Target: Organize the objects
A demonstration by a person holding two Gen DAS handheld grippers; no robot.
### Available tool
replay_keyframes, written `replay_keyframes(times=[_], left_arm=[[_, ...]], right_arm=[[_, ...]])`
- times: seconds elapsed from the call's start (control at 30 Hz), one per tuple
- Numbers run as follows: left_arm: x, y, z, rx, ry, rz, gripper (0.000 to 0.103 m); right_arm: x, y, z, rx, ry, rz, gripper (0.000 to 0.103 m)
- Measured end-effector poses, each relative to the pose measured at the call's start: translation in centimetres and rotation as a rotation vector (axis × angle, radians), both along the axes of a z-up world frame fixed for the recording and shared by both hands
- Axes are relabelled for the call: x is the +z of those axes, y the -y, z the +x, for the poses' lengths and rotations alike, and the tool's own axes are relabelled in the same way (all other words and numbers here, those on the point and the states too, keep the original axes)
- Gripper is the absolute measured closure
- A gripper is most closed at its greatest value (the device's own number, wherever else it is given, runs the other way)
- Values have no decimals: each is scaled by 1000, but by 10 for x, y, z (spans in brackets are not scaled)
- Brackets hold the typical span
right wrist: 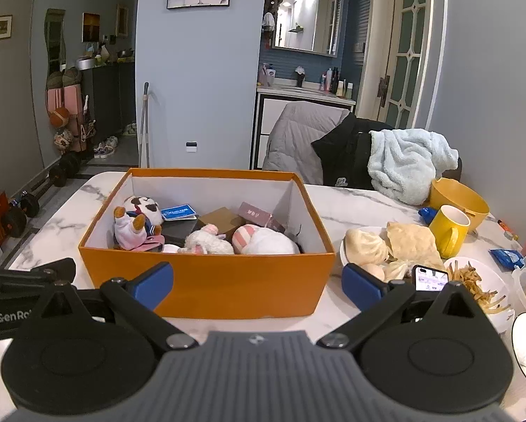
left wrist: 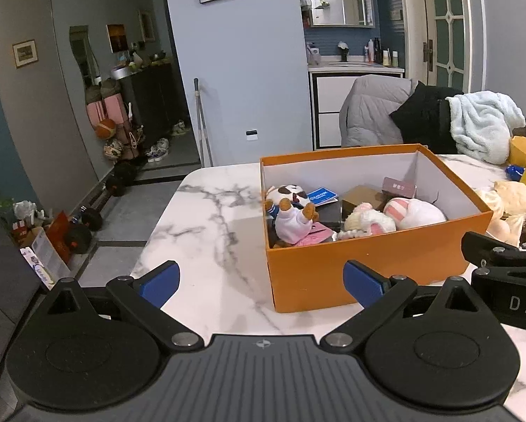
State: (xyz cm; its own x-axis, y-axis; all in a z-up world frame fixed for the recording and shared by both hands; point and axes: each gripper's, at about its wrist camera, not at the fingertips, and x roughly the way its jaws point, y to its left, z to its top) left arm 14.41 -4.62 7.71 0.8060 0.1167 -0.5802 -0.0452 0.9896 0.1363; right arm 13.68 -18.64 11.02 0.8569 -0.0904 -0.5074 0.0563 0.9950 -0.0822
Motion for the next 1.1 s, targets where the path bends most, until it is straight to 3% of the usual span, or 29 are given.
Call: replay_keyframes(times=[1.1], left_arm=[[2, 1, 0, -11, 3, 2, 0]], right_arm=[[0, 3, -2, 5, 2, 0, 1]])
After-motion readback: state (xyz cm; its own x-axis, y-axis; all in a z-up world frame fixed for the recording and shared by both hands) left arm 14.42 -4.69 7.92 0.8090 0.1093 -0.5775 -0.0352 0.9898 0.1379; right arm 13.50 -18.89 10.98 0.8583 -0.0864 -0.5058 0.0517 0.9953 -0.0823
